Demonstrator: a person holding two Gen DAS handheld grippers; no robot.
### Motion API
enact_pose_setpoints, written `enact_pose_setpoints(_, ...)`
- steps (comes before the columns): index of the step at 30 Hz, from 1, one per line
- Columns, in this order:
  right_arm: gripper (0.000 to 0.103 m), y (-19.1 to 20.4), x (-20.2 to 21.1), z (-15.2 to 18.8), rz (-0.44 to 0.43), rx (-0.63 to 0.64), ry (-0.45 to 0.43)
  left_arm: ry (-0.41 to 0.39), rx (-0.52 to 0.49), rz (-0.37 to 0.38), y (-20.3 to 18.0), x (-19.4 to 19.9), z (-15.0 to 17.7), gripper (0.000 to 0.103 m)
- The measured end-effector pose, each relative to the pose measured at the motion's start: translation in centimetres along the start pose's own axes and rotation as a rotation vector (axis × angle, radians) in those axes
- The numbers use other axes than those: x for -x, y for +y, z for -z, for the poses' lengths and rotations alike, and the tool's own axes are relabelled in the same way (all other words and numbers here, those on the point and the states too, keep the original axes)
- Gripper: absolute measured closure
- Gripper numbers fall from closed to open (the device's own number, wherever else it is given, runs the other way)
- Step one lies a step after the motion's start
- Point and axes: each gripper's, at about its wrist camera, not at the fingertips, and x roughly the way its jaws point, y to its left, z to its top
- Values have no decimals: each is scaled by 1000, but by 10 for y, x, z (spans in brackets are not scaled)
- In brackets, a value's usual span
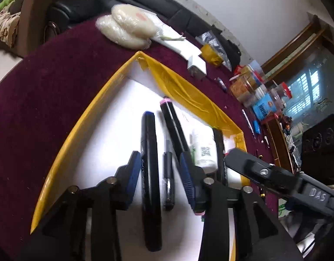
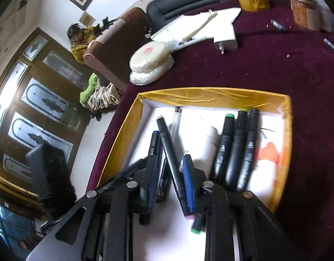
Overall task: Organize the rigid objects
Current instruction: 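Lower both markers into the box and open both tools, then move both tools back to the remaining markers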
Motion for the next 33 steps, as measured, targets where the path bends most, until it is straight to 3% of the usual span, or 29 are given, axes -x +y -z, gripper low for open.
enact_pose_setpoints(3, 80, -6, 24, 7, 2, 35, -49, -19, -5, 11, -4, 6, 8, 54)
enact_pose_setpoints(9, 79, -32, 83, 23, 60, 95, -179, -28, 35, 6, 1, 13, 10, 54)
enact_pose_setpoints(13, 72, -65, 117, 30, 88, 54, -251, -134, -16, -43, -18, 39, 12, 54)
enact_pose_setpoints(15, 72, -83, 128, 33, 105, 35, -272, -155, -63, -35, -34, 46, 12, 48)
enact_pose_setpoints(19, 72, -115, 139, 37, 89, -35, -285, -66, -29, -11, -46, 20, 4, 48)
enact_pose_setpoints(22, 72, -133, 149, 45, 79, -63, -298, -33, 3, -56, -48, -5, -3, 48)
enact_pose_setpoints(26, 72, -152, 165, 53, 88, -84, -321, 21, 88, 4, -49, -38, -12, 48)
enact_pose_setpoints(30, 72, -182, 188, 54, 100, -133, -358, -45, 63, 7, -68, -22, -12, 48)
enact_pose_setpoints(33, 73, -207, 205, 47, 123, -182, -397, -117, -43, -48, -98, 9, -3, 44)
